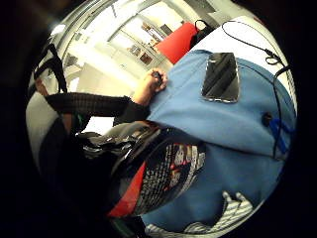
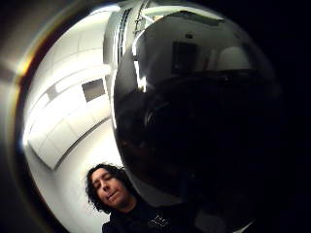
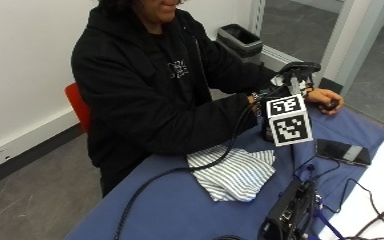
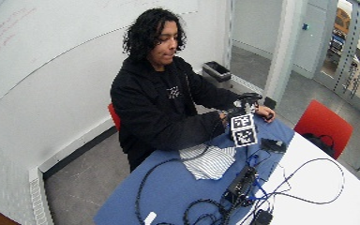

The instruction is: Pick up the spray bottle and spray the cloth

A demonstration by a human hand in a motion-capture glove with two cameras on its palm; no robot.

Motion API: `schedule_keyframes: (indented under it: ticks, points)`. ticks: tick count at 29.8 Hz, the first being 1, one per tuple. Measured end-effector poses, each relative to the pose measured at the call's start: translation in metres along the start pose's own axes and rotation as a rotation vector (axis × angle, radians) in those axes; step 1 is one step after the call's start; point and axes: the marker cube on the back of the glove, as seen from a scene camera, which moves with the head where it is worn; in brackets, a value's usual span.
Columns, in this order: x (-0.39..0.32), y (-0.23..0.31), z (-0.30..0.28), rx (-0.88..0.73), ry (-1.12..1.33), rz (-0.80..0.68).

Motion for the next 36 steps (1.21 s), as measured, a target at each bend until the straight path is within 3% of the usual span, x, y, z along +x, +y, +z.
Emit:
schedule_keyframes:
  ticks: [7, 13, 22, 28, 36]
  points:
    - [0.001, 0.0, -0.001, -0.003, -0.016, 0.018]
    - [0.001, 0.007, -0.01, -0.109, 0.008, 0.081]
    - [-0.007, 0.05, -0.07, -0.091, 0.56, 0.056]
    - [-0.023, 0.1, -0.107, -0.091, 0.719, 0.087]
    - [-0.044, 0.169, -0.147, -0.223, 0.916, 0.169]
